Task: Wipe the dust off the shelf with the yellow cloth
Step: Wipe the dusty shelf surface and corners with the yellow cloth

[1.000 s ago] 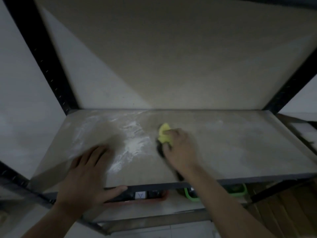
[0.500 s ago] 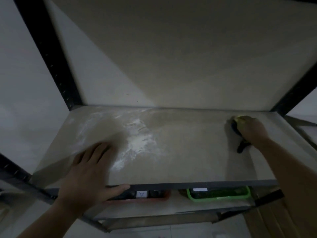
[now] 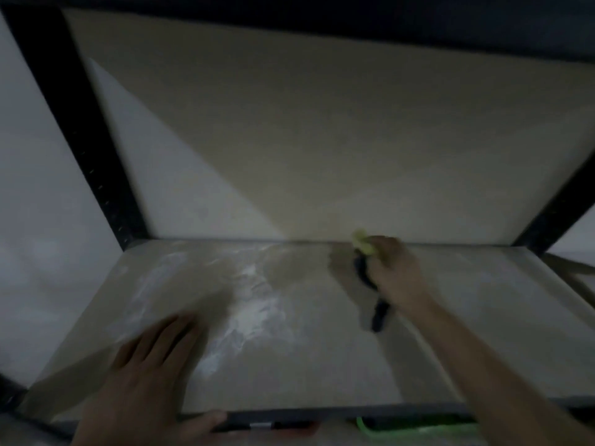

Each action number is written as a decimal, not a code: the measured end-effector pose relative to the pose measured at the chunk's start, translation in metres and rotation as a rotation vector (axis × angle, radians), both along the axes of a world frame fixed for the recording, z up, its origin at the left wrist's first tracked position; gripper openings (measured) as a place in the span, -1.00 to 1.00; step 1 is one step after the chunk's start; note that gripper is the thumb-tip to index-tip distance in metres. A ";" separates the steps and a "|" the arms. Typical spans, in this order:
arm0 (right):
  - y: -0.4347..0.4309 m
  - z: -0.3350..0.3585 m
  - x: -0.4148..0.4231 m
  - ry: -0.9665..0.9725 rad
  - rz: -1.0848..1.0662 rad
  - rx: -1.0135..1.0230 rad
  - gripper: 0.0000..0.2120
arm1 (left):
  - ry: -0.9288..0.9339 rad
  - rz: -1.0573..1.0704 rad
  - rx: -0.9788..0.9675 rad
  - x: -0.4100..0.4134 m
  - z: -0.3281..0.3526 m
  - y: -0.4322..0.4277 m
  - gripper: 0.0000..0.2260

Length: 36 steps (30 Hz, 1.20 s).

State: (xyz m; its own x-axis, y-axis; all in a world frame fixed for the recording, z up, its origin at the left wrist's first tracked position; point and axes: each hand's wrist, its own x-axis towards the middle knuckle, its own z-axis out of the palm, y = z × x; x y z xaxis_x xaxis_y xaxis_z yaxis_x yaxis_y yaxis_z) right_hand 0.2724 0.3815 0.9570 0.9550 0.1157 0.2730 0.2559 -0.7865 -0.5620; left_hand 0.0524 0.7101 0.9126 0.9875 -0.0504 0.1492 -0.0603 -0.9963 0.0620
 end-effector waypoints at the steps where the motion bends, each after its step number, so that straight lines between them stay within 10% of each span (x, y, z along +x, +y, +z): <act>1: -0.030 0.000 0.017 0.011 -0.094 -0.058 -0.67 | 0.008 0.004 0.013 0.000 -0.001 0.000 -0.03; 7: -0.091 -0.006 0.059 0.197 -0.306 -0.402 -0.77 | 0.080 0.037 0.008 -0.002 -0.001 0.001 0.02; 17: 0.143 0.003 0.000 0.058 0.506 -0.376 -0.66 | 0.025 0.010 -0.013 -0.005 -0.005 0.004 0.02; 26: 0.161 -0.013 0.030 0.090 0.159 -0.585 -0.68 | -0.036 -0.011 -0.061 -0.003 -0.014 0.008 0.02; 32: 0.197 0.002 0.012 0.172 0.545 -0.445 -0.56 | -0.023 -0.014 -0.074 -0.004 -0.012 0.009 0.00; 36: 0.143 0.015 -0.008 0.031 0.367 -0.217 -0.57 | -0.085 -0.053 -0.101 -0.012 -0.007 0.010 -0.10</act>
